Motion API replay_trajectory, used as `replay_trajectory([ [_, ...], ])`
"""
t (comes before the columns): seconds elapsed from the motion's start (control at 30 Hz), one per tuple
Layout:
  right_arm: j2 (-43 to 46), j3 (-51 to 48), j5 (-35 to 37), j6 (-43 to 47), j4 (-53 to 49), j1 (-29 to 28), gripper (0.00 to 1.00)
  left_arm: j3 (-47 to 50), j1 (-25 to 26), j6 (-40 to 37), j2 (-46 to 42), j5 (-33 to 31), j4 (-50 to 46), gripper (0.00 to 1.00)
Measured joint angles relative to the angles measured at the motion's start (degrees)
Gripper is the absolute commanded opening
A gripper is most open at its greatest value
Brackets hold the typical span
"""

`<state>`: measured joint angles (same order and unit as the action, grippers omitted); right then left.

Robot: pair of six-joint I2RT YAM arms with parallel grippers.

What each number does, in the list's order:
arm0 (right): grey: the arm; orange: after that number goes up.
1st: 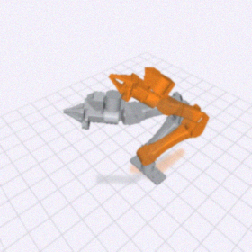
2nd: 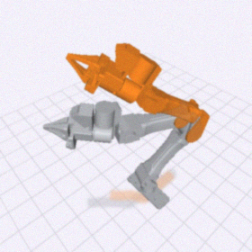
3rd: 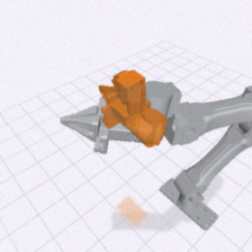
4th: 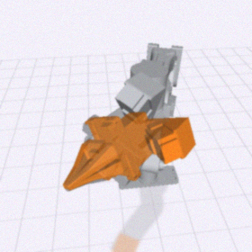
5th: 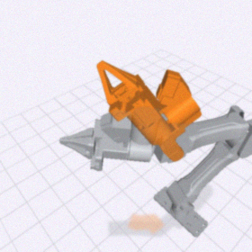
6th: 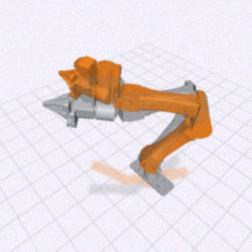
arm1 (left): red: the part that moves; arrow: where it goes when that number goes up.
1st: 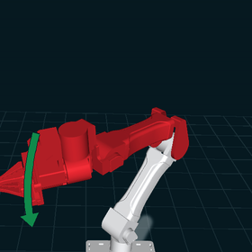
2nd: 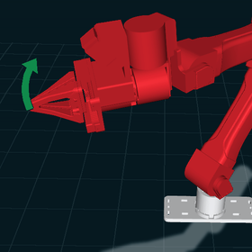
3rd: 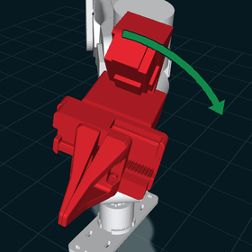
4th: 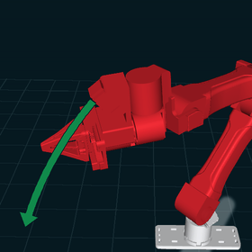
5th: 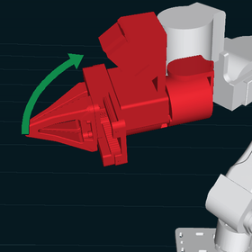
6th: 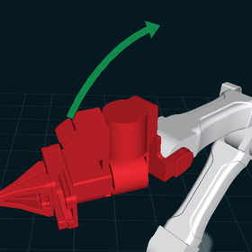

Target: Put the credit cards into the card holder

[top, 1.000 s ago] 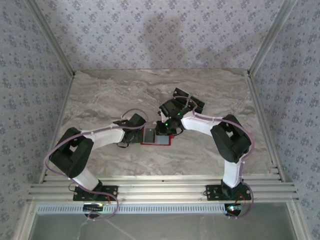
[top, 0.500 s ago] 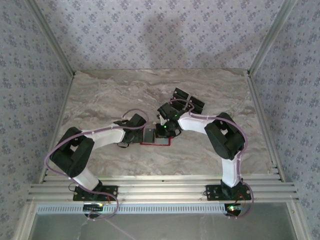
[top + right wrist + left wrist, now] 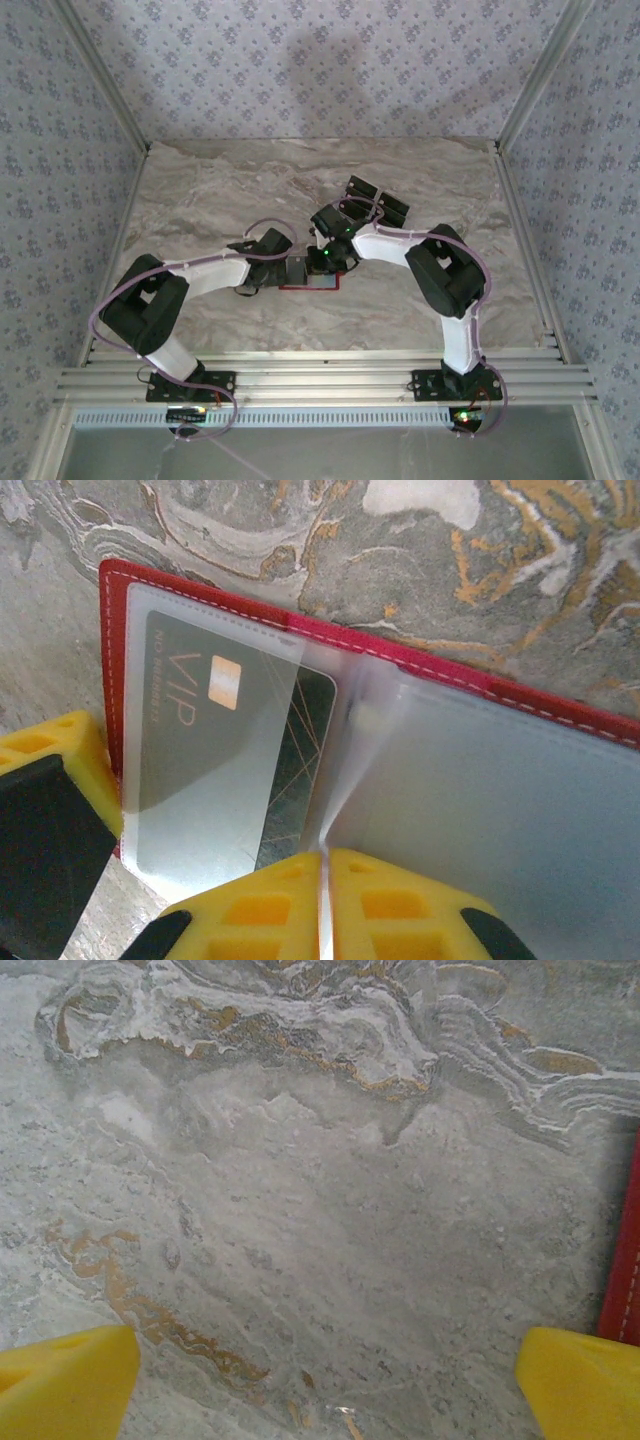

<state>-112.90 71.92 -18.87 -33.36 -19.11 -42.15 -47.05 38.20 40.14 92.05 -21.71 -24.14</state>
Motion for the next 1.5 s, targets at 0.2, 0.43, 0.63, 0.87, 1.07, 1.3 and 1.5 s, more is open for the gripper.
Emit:
replay_trajectory([
  [0.2,-1.0,1.2,-0.4,0.0,0.0,-0.3,0.12,0.2,0.0,0.0,0.0,0.0,0.3,0.99],
  [0.43,-2.3,2.9,-0.7,0.0,-0.5,-0.7,0.12,0.3,0.0,0.0,0.0,0.0,0.4,0.99],
  [0.63,-2.5,3.3,-0.9,0.0,-0.9,-0.7,0.13,0.3,0.0,0.0,-0.2,0.0,0.2,0.99],
  [0.87,-0.6,1.2,-1.7,0.0,0.0,-0.3,0.18,0.4,-1.0,0.0,-2.5,-0.1,-2.4,1.0],
  [1.07,2.3,0.2,-1.7,0.0,0.0,0.2,0.17,0.4,-3.5,0.1,-7.8,-0.6,-4.9,1.0],
  [1.3,2.8,-0.1,-1.9,0.0,0.1,0.0,0.15,0.4,-4.3,0.0,-8.6,-0.8,-5.9,1.0],
  [1.5,2.7,-0.8,-2.0,0.0,0.7,-1.0,0.14,1.3,-4.3,0.0,-8.0,-0.6,-5.8,0.99],
])
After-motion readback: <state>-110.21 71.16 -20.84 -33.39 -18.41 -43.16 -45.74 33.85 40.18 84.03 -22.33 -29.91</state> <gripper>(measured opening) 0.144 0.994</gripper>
